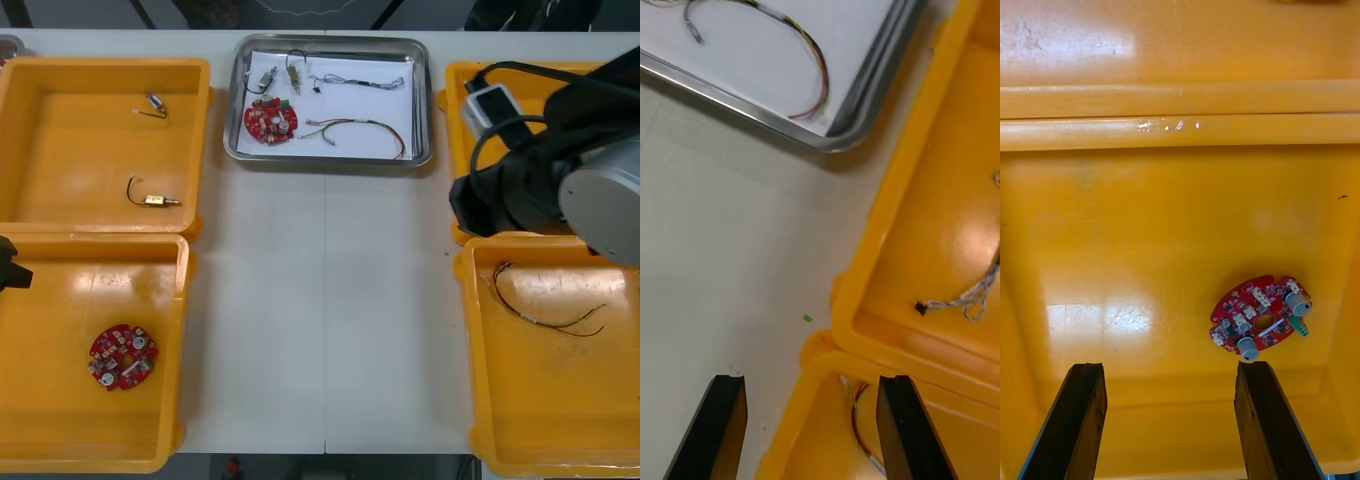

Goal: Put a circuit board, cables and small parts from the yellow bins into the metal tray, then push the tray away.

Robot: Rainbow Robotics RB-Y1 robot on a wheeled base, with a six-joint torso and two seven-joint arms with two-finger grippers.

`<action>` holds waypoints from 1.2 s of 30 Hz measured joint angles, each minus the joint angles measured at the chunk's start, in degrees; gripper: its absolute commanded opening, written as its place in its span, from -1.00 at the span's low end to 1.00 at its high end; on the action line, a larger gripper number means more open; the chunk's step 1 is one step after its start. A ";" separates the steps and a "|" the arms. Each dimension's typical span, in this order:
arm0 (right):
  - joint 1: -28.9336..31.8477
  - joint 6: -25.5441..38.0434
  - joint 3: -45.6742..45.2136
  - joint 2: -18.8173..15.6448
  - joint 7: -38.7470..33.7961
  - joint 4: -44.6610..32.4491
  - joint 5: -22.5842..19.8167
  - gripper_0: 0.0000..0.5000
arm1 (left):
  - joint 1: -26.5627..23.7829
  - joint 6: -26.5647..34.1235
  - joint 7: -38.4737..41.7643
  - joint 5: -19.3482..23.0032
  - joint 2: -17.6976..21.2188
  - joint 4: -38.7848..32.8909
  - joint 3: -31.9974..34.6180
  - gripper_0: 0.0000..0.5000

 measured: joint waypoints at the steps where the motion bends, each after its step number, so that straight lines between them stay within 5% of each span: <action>1: 1.20 0.00 -1.45 -0.81 0.00 -0.51 -0.79 1.00 | 0.00 0.00 0.00 0.00 0.00 -0.01 0.00 1.00; 13: 13.50 0.01 -18.70 -6.92 -3.56 -2.31 -11.06 1.00 | 0.00 0.00 0.00 0.00 0.01 -0.01 0.00 1.00; 36: 21.68 0.01 -26.65 -8.81 -3.56 -0.32 -16.95 1.00 | 0.00 0.00 0.00 0.00 0.02 -0.02 0.00 1.00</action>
